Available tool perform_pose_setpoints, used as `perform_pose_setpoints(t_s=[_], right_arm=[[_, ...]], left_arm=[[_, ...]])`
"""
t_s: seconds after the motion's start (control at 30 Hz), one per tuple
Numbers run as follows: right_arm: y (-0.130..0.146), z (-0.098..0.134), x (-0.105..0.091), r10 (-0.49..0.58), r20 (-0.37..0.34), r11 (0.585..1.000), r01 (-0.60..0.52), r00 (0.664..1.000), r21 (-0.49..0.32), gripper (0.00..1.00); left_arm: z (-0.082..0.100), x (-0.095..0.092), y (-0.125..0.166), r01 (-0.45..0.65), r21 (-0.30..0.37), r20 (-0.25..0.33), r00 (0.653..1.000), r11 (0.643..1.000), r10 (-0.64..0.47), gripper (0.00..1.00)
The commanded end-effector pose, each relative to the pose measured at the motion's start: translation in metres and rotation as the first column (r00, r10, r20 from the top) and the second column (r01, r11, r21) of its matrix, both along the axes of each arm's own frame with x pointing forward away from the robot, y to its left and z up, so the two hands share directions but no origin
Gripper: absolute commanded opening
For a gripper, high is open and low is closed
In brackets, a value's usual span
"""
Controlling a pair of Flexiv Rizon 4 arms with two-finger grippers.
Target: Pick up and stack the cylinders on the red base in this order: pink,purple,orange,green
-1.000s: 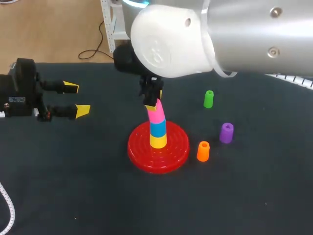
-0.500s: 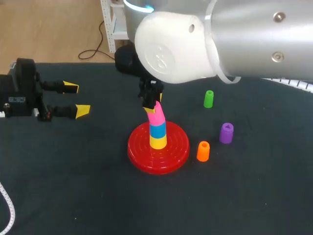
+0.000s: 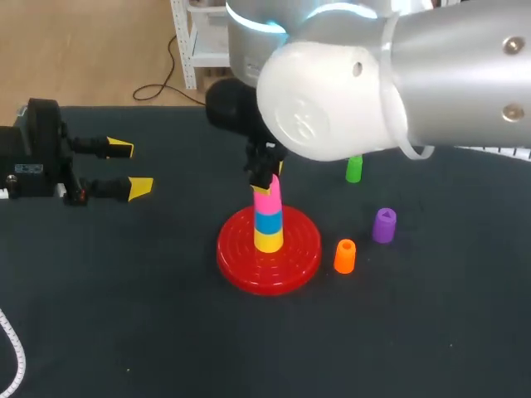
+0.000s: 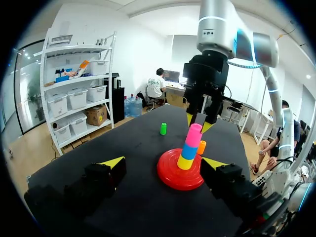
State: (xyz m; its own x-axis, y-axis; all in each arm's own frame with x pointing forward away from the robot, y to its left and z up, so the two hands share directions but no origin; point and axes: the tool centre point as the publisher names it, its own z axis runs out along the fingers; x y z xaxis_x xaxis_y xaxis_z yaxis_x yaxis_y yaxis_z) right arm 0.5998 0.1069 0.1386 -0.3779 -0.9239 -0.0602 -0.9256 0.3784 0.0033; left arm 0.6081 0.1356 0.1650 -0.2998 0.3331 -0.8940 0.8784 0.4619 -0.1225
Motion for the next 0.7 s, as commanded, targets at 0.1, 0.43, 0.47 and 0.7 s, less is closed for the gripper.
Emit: perform_pose_setpoints(t_s=[0.1,0.43,0.47,0.7], right_arm=[[-0.005,-0.006,-0.006,-0.004,0.013,1.0,0.004,1.0,0.006,0.0],[-0.001,-0.014,-0.006,0.031,-0.029,0.998,-0.032,0.999,-0.045,0.0],[0.0,-0.015,-0.006,0.035,-0.036,0.998,-0.036,0.999,-0.048,0.0],[0.006,-0.02,-0.003,0.037,-0.063,0.996,-0.042,0.997,-0.081,0.0]], left_arm=[[-0.002,0.0,0.0,-0.003,-0.006,0.008,1.0,1.0,0.003,1.0],[-0.002,0.0,0.0,-0.003,-0.006,0.008,1.0,1.0,0.003,1.0],[-0.002,0.0,0.0,-0.003,-0.006,0.008,1.0,1.0,0.003,1.0],[-0.002,0.0,0.0,-0.003,-0.006,0.008,1.0,1.0,0.003,1.0]])
